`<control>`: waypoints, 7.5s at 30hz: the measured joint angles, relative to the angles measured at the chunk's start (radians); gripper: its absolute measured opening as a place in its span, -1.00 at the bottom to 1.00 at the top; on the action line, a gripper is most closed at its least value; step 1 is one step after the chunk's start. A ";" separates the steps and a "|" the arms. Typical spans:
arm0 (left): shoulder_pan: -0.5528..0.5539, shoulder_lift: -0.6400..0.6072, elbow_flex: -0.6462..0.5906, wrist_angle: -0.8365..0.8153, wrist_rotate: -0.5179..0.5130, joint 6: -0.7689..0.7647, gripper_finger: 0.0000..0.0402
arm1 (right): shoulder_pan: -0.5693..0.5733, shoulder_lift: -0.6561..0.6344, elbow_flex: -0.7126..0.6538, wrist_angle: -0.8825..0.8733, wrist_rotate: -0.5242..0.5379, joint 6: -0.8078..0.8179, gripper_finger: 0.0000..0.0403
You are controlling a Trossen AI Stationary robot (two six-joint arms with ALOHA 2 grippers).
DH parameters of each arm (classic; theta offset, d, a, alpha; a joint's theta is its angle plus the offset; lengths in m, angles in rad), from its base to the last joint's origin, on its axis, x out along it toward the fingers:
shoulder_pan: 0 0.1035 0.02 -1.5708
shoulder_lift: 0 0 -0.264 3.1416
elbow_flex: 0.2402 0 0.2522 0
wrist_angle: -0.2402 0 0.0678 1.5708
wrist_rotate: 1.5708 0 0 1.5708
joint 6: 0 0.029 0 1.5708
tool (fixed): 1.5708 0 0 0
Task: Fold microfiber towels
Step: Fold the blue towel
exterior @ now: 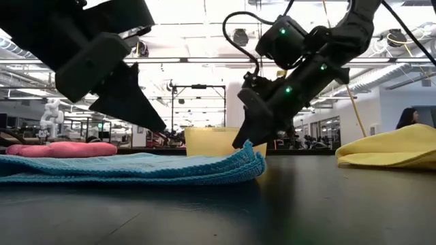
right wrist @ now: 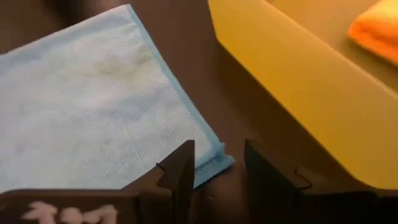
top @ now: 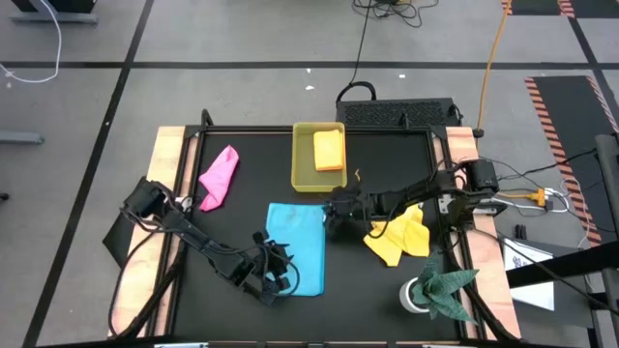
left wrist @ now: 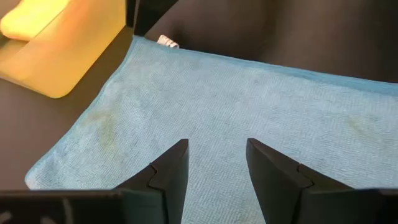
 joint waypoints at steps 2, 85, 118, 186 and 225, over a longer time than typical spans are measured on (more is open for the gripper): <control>-0.001 0.000 0.000 0.002 0.000 -0.002 -0.19 | -0.001 0.015 0.000 0.059 -0.048 0.001 -0.33; -0.002 0.001 0.000 0.032 0.011 -0.003 -0.19 | -0.011 -0.038 -0.001 -0.044 0.052 -0.156 -1.00; -0.002 0.001 0.000 0.035 0.028 -0.056 -0.19 | -0.011 -0.110 -0.001 -0.249 0.200 -0.103 -0.78; 0.248 -0.034 -0.133 0.001 0.106 -0.097 -0.19 | 0.243 0.008 -0.021 0.197 0.016 -0.287 -0.67; -0.025 -0.032 -0.219 0.426 0.421 0.341 -0.19 | 0.303 0.014 -0.020 0.001 -0.292 -0.324 -0.82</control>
